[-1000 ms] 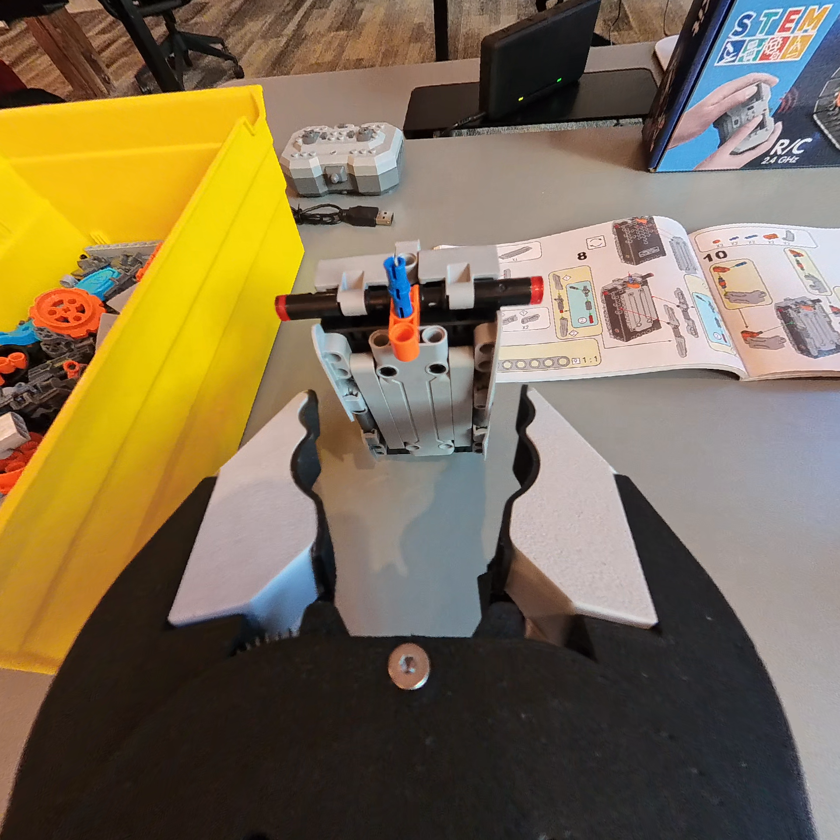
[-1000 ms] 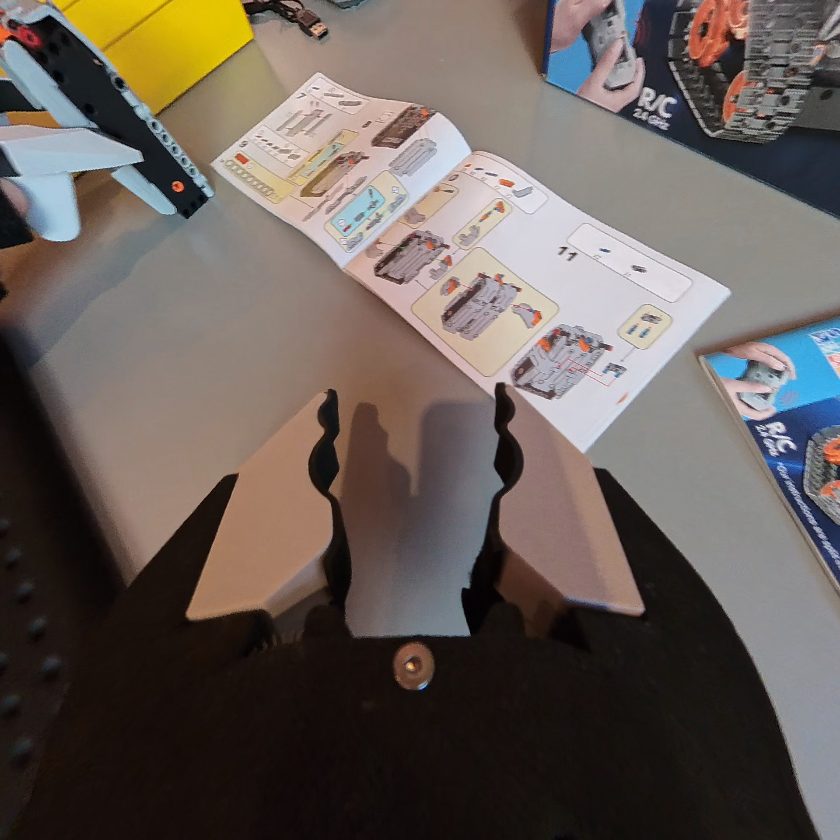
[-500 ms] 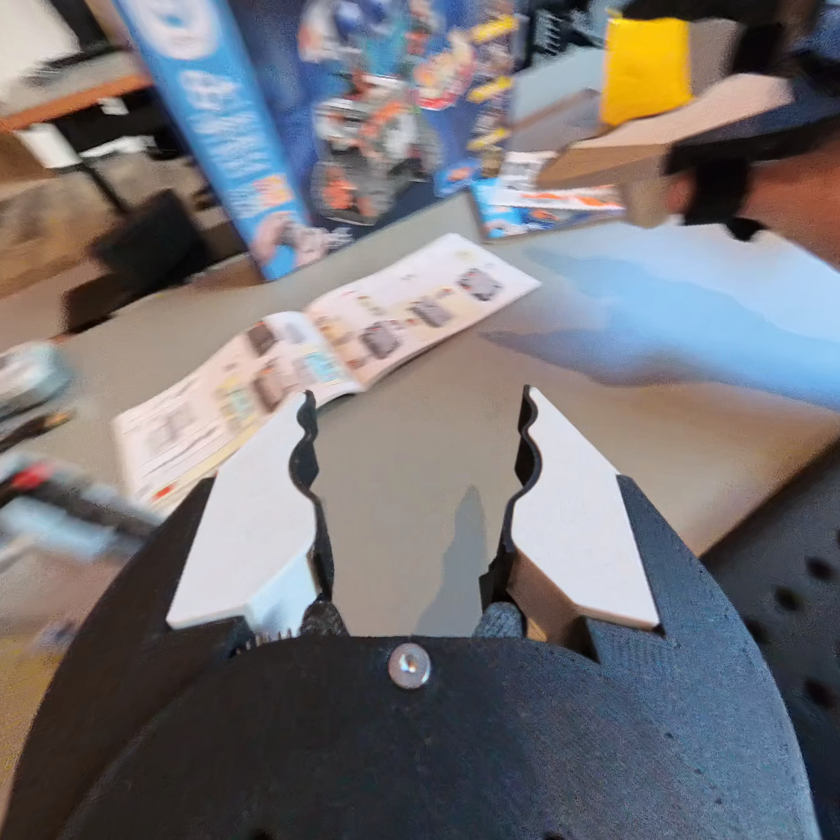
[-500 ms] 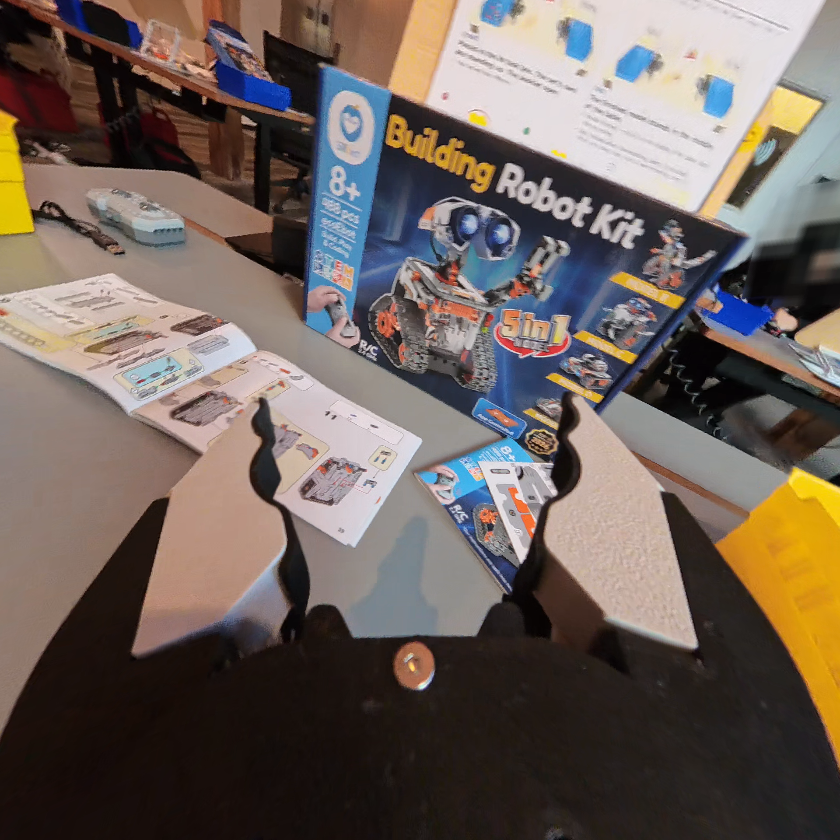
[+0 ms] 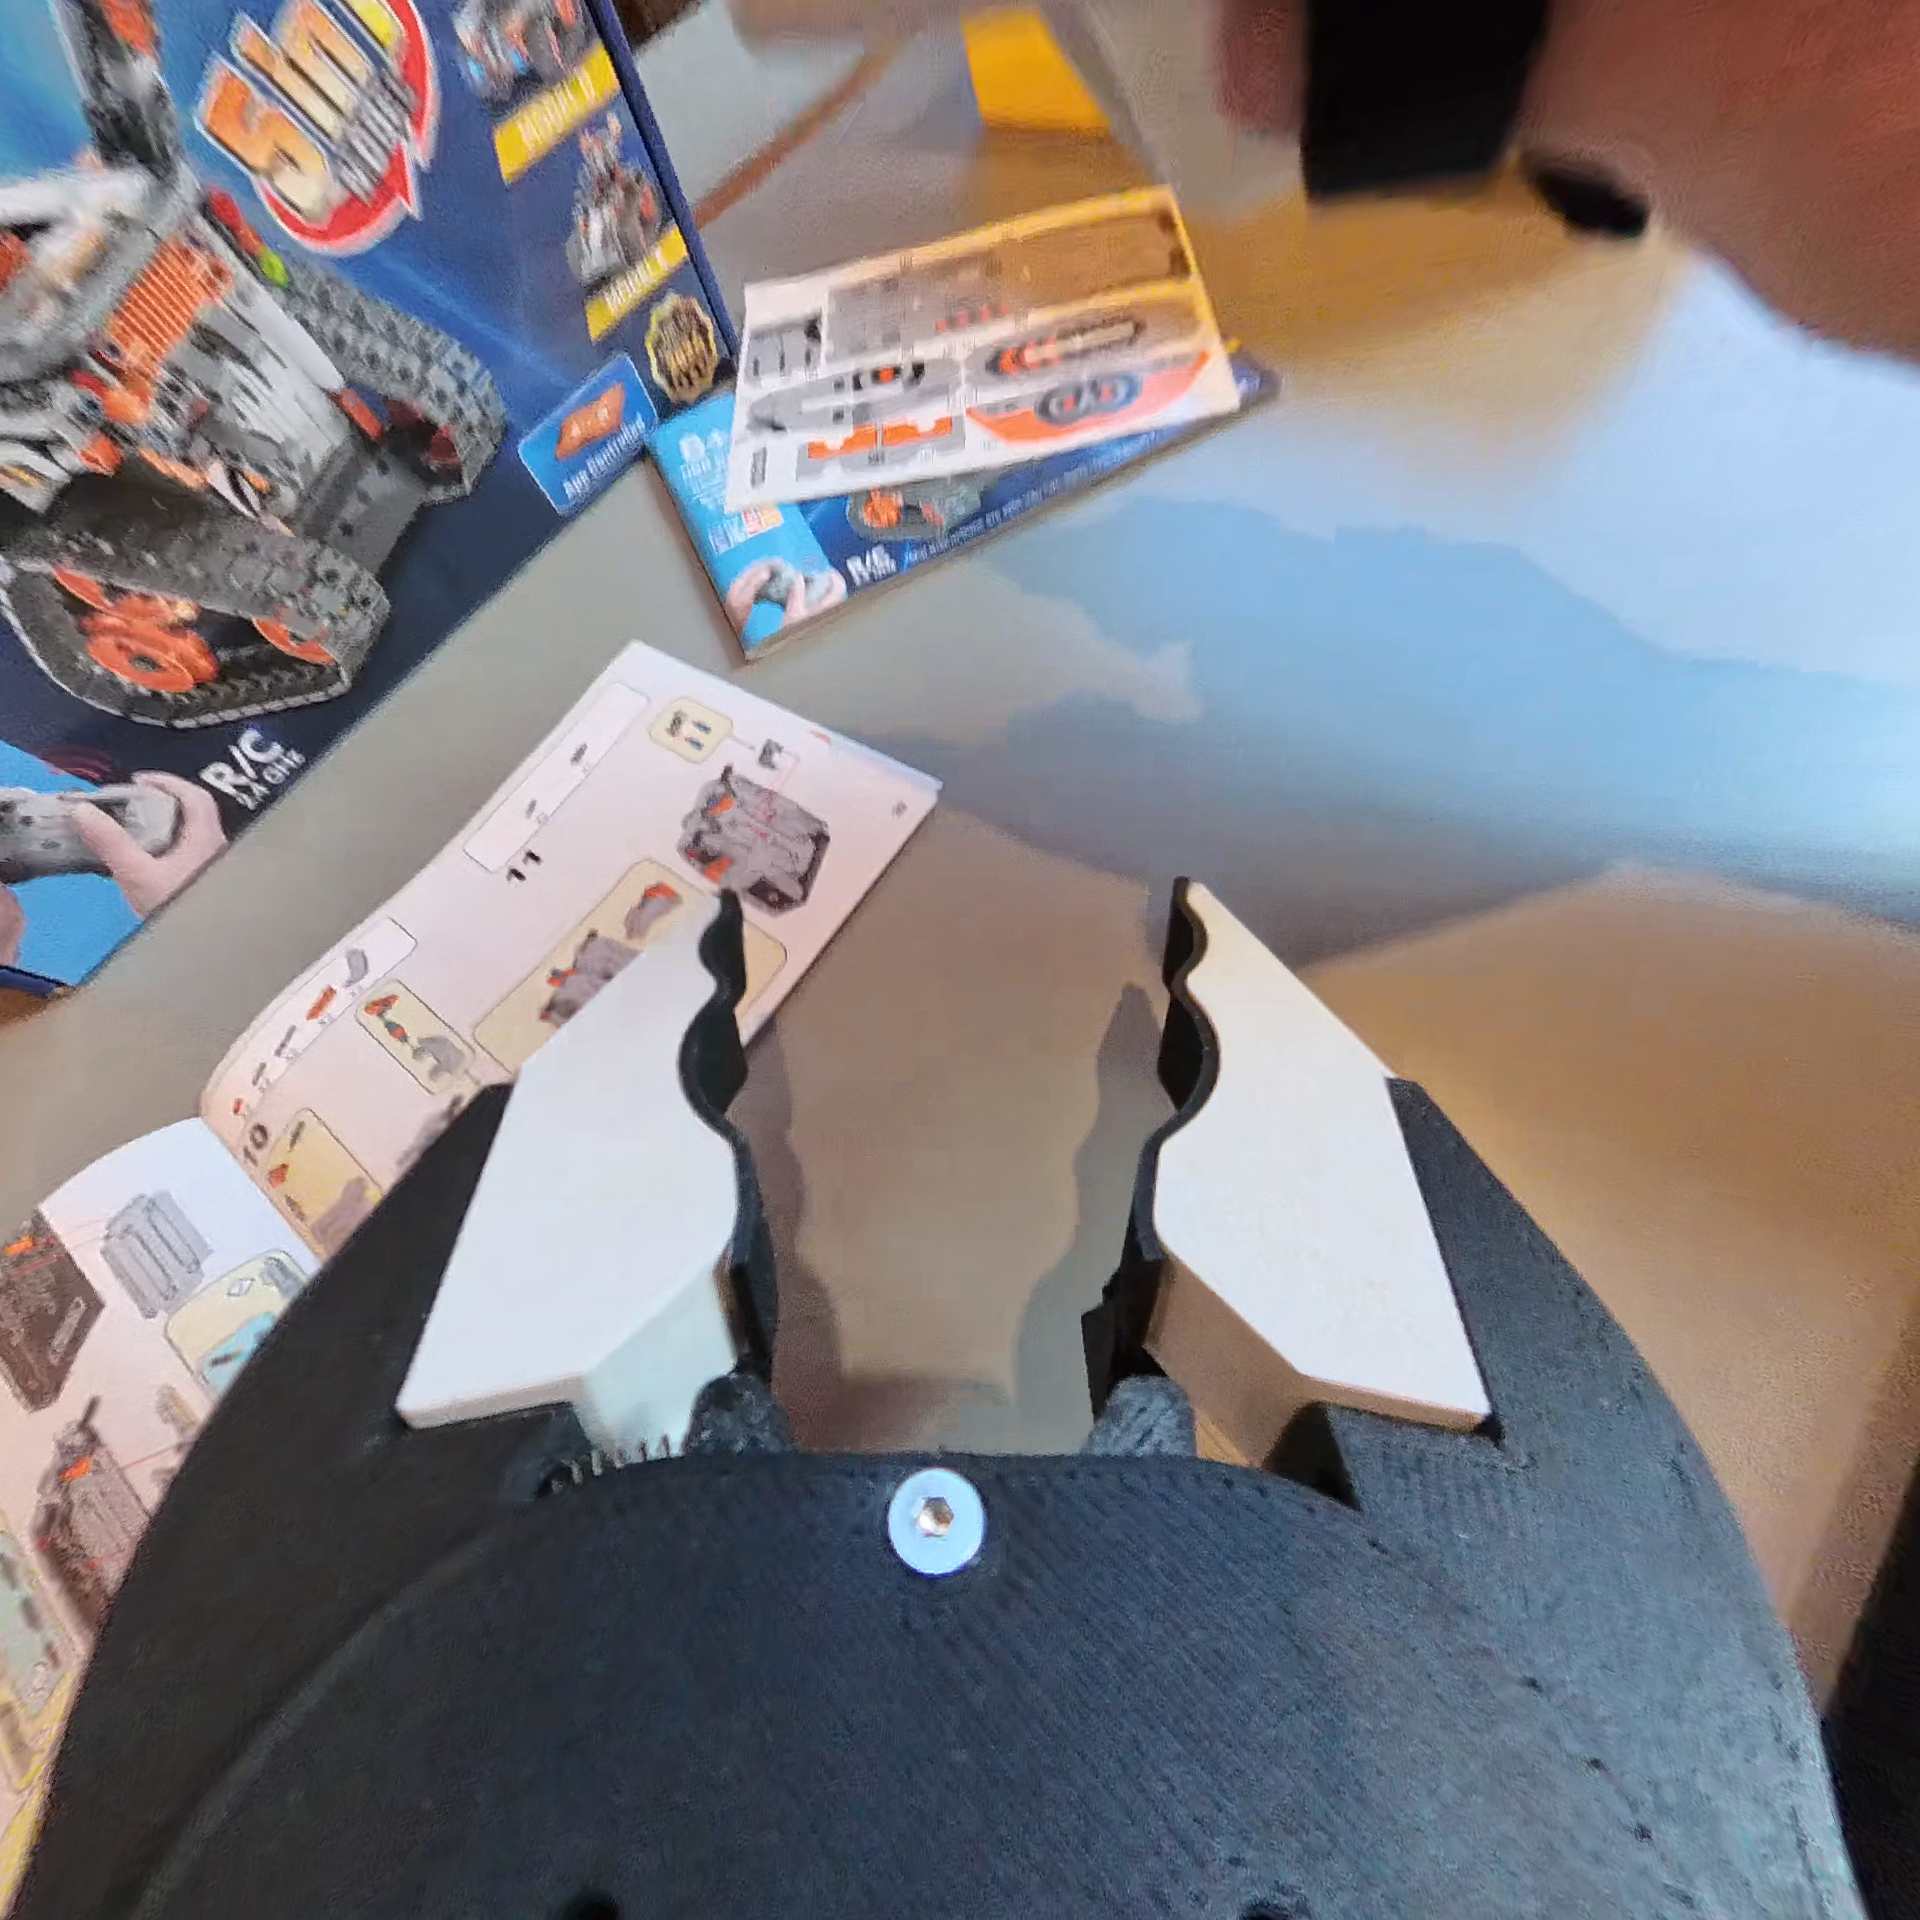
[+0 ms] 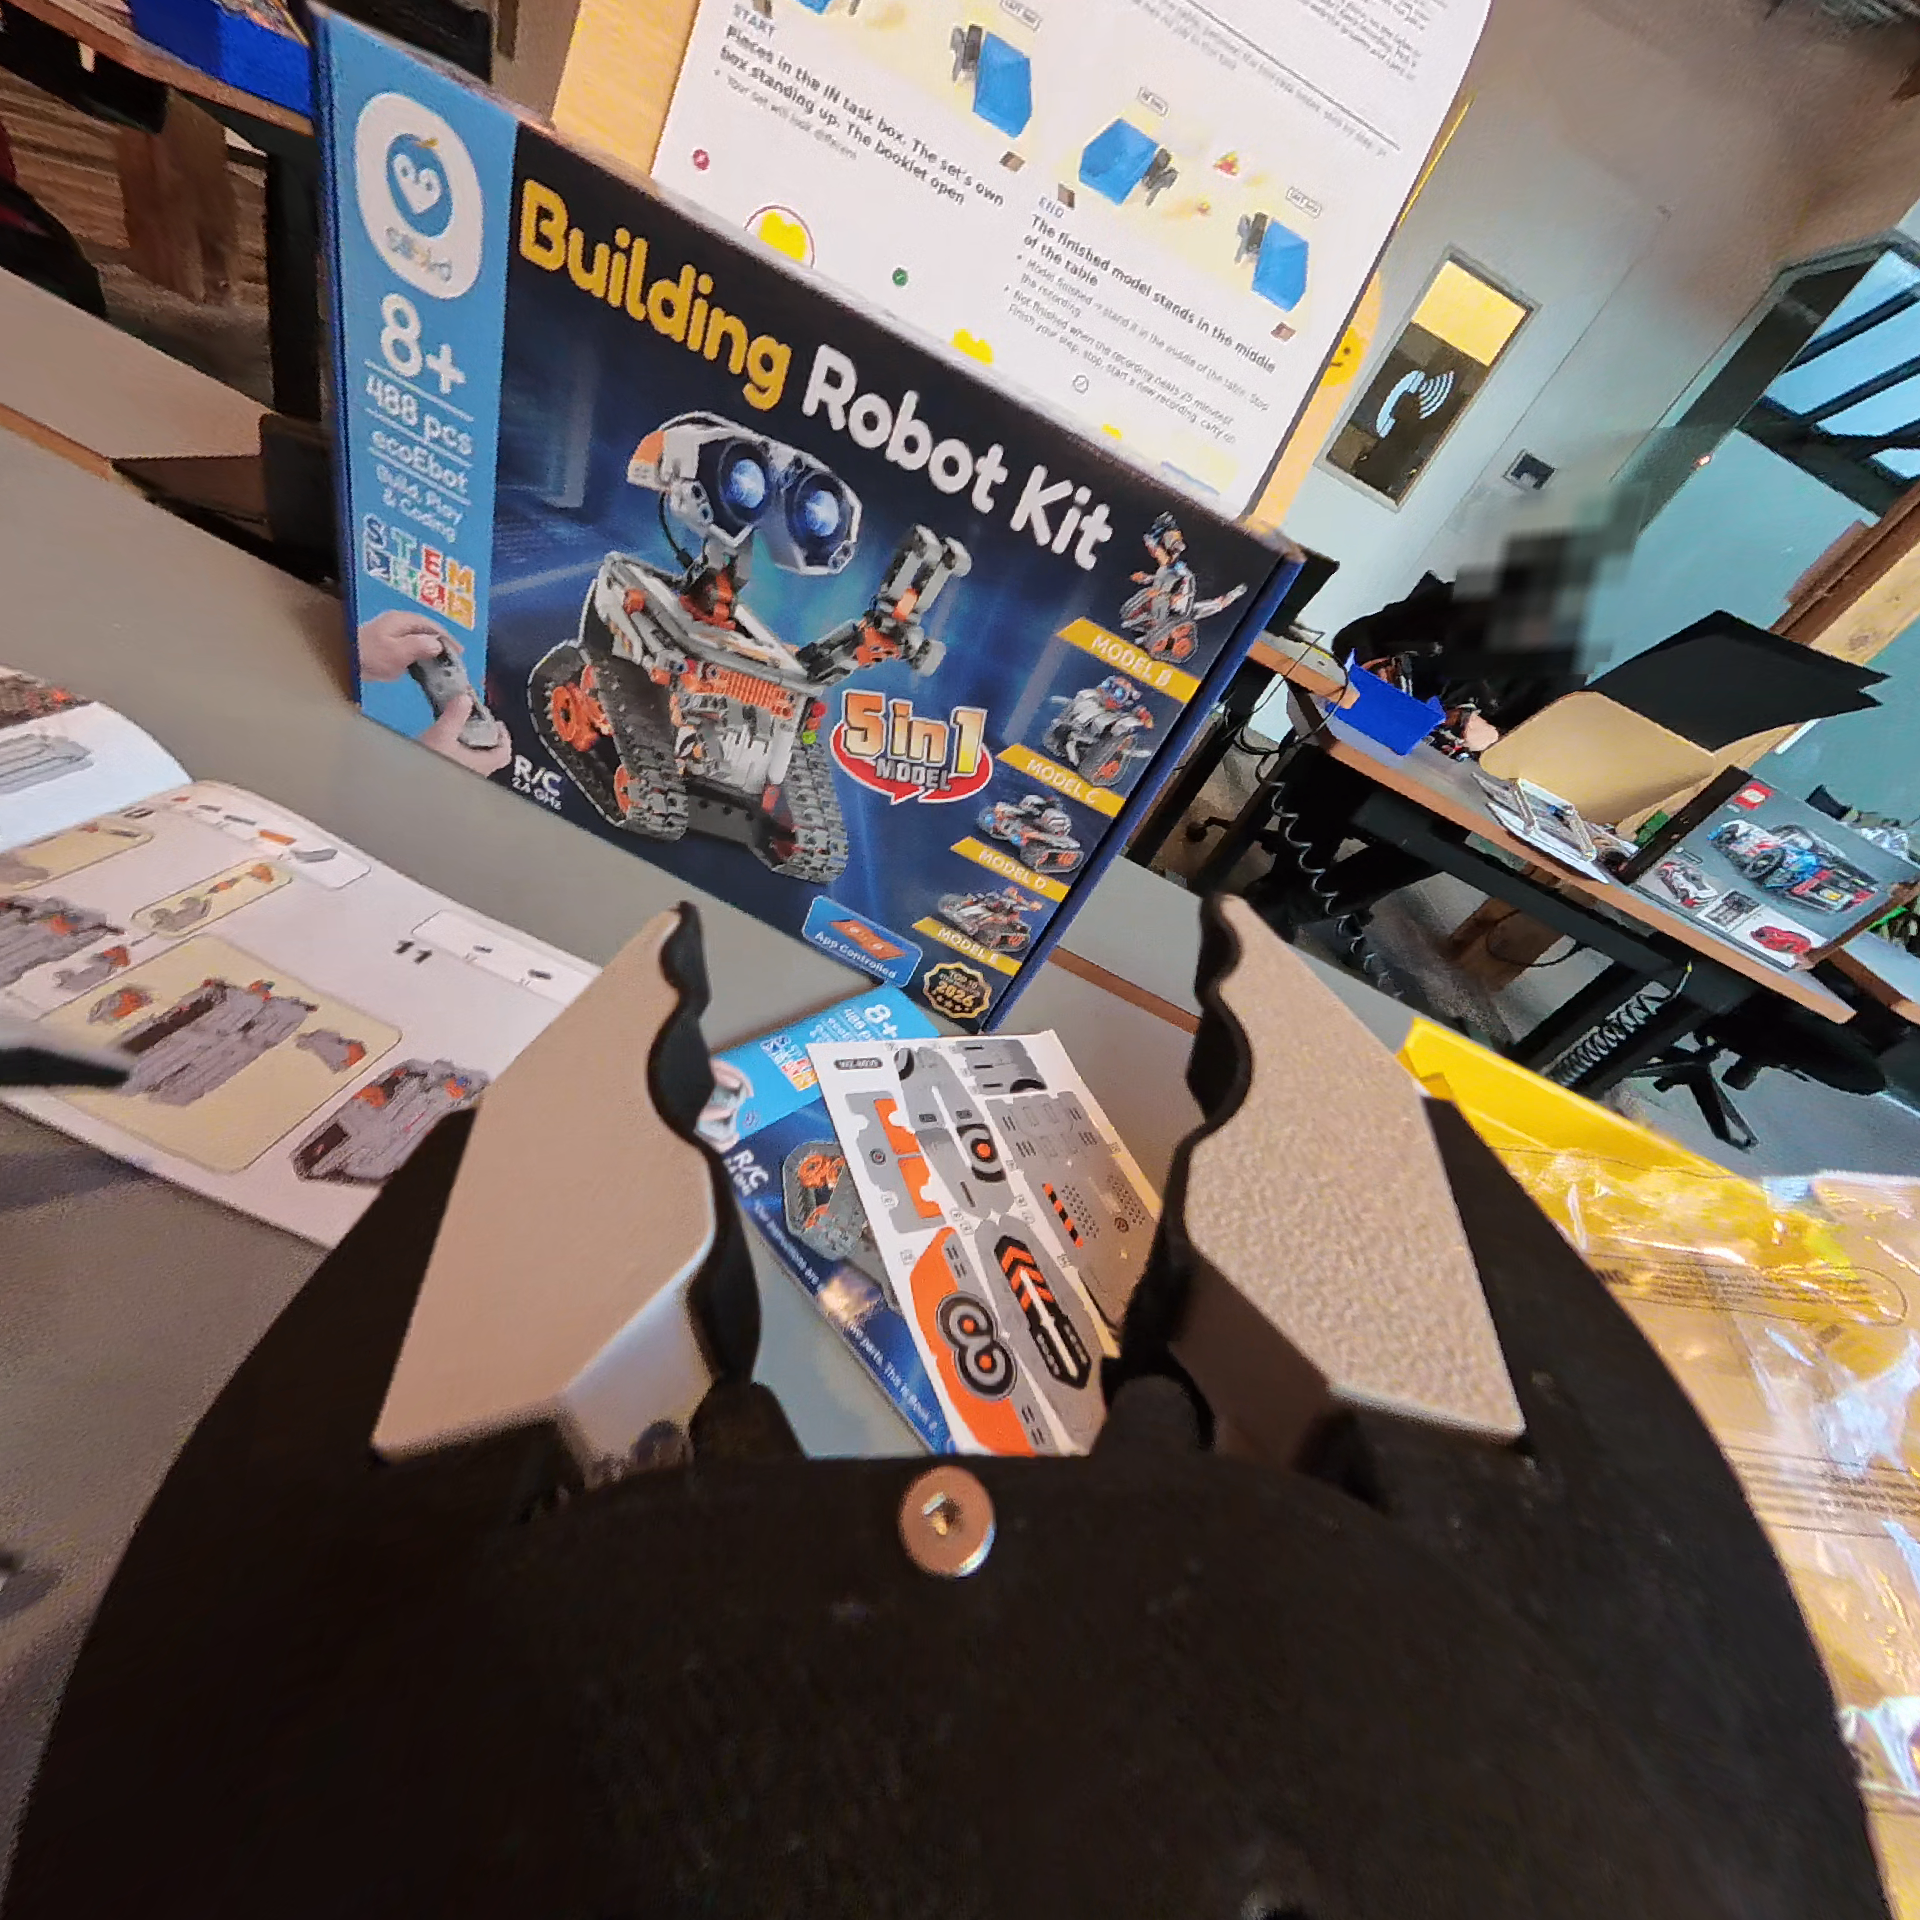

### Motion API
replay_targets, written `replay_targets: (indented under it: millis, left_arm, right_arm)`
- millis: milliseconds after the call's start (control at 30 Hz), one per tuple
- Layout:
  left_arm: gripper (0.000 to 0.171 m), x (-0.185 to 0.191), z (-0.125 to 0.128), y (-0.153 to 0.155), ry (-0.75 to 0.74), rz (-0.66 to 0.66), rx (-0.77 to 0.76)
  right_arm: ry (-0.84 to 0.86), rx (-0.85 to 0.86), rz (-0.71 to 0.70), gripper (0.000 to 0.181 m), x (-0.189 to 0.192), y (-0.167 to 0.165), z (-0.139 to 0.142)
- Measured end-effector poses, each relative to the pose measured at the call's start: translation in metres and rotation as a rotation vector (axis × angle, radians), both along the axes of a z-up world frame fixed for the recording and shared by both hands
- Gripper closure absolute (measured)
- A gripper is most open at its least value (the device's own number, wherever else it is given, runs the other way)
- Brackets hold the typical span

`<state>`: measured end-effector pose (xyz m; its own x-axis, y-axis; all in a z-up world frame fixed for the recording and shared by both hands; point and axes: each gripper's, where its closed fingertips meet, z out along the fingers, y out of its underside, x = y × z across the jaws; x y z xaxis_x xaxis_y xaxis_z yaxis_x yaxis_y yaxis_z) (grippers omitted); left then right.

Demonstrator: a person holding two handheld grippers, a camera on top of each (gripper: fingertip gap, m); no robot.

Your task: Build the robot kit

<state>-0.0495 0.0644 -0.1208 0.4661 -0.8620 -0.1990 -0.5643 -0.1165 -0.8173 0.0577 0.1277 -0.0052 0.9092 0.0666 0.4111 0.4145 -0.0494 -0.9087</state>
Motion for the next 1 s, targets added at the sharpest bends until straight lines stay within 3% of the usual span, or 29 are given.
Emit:
replay_targets:
  millis: [100,200,300,533,767,1000]
  left_arm:
    - [0.094,-0.011,-0.012,0.003,0.033,0.013,0.019]
    - [0.094,-0.011,-0.021,-0.003,0.035,0.008,-0.062]
    - [0.094,-0.016,-0.023,0.0,0.052,0.004,-0.067]
    - [0.096,-0.028,-0.026,0.009,0.08,0.006,-0.124]
    - [0.096,-0.025,-0.032,-0.006,0.089,-0.039,-0.189]
    - [0.095,-0.018,-0.04,-0.021,0.062,-0.102,-0.323]
  right_arm:
    - [0.089,-0.063,-0.021,0.104,0.0,0.02,0.002]
    - [0.215,-0.069,-0.037,0.113,-0.007,0.044,0.001]
    - [0.178,-0.058,-0.034,0.112,-0.018,0.06,-0.011]
    - [0.113,0.066,0.077,0.119,-0.043,0.051,-0.016]
    - [0.12,-0.022,0.122,0.128,-0.052,0.054,-0.035]
    - [0.129,-0.034,0.124,0.133,-0.051,0.052,-0.035]
